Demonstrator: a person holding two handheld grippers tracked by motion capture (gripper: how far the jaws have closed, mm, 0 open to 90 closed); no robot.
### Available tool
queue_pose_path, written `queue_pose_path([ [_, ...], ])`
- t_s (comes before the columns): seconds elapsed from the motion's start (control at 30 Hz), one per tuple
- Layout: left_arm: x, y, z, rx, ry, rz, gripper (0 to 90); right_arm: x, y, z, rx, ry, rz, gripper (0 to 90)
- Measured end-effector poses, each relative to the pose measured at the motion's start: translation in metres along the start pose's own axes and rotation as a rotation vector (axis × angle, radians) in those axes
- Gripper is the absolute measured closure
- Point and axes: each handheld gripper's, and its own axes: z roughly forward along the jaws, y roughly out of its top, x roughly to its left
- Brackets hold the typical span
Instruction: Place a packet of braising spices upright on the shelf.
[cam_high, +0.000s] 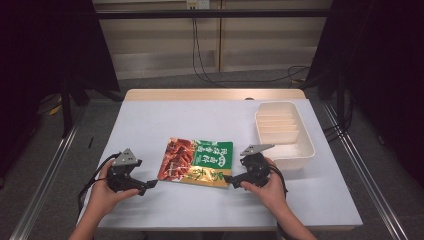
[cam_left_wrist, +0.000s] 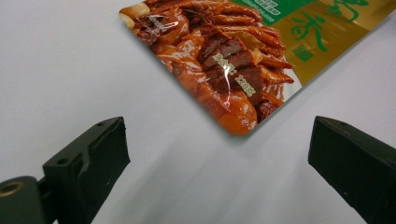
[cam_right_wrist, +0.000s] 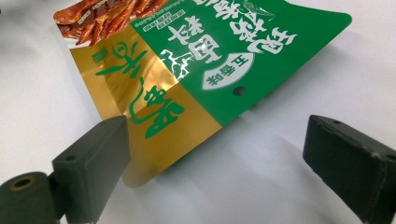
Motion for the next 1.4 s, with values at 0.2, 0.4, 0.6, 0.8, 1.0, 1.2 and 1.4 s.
queue_pose_path([
  [0.2,0.000,0.000,-0.001,-0.005,0.001,0.003,4.9,0.002,0.003,0.002,0.008,-0.007,-0.006,8.0],
  [0.4,-0.001,-0.002,-0.003,-0.005,-0.002,-0.001,5.0,0.002,0.009,0.005,0.031,0.002,0.015,12.5],
  [0.6,-0.002,-0.003,0.000,0.010,-0.001,0.012,5.0,-0.002,0.017,0.016,0.035,0.044,0.052,19.0],
  [0.8,-0.002,-0.003,0.000,0.002,0.000,0.012,5.1,-0.009,0.018,0.020,0.043,0.035,0.168,23.1],
  [1.0,-0.001,-0.003,-0.003,-0.009,0.017,0.010,5.4,-0.010,0.019,0.020,0.050,0.026,0.192,26.4],
  [1.2,0.000,-0.002,-0.002,-0.008,0.011,0.014,5.6,-0.010,0.016,0.017,0.045,0.026,0.170,28.1],
  [1.4,-0.001,-0.002,-0.003,-0.011,0.013,0.028,5.8,-0.002,0.024,0.029,0.042,0.062,0.168,35.9],
])
